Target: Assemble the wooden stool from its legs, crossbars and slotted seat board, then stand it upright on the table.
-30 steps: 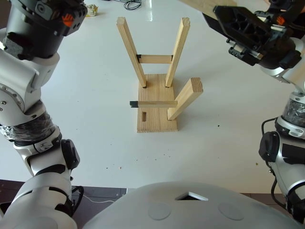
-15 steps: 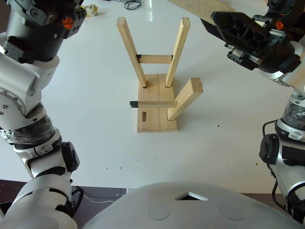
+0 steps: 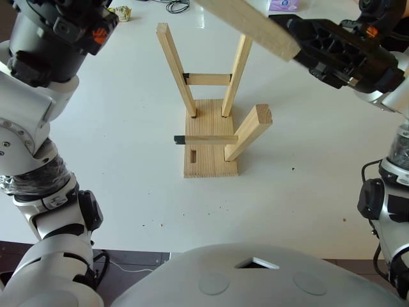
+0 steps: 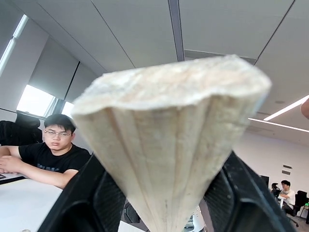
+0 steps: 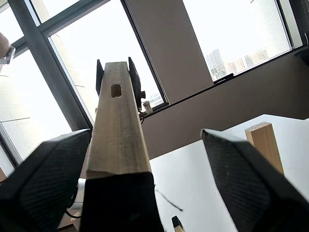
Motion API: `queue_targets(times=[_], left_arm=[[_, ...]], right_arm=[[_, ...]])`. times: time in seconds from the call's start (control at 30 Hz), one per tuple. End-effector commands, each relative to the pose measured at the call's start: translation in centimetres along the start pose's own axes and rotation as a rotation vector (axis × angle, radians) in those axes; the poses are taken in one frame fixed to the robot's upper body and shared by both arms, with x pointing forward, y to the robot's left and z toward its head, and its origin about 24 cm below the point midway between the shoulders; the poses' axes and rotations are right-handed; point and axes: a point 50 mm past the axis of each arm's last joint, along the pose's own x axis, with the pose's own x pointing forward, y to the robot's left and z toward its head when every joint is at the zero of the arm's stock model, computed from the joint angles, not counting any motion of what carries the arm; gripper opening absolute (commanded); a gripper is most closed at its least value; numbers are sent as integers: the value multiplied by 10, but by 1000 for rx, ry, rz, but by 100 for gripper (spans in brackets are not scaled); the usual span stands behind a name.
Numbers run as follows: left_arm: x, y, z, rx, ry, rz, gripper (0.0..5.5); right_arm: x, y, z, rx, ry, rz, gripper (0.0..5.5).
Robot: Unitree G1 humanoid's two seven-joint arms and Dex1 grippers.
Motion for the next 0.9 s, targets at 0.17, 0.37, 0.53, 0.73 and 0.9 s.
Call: queue_targets(times=[0.17, 0.37, 0.53, 0.73, 0.9], left_arm=[[0, 25, 7, 145, 106, 39, 205], [-1, 33, 26, 253, 224, 8, 205], [-20, 38, 28, 295, 471, -22, 205], [-39, 56, 30, 352, 658, -44, 205], [-65, 57, 20, 378, 780, -19, 205]], right_arm=[[-23, -8, -1, -119, -51, -154, 521], [-42, -11, -3, -193, -204, -302, 521], [-59, -6, -9, -249, -250, -407, 521], [-80, 2, 5, -356, -334, -529, 521], [-80, -5, 4, -351, -322, -552, 521]])
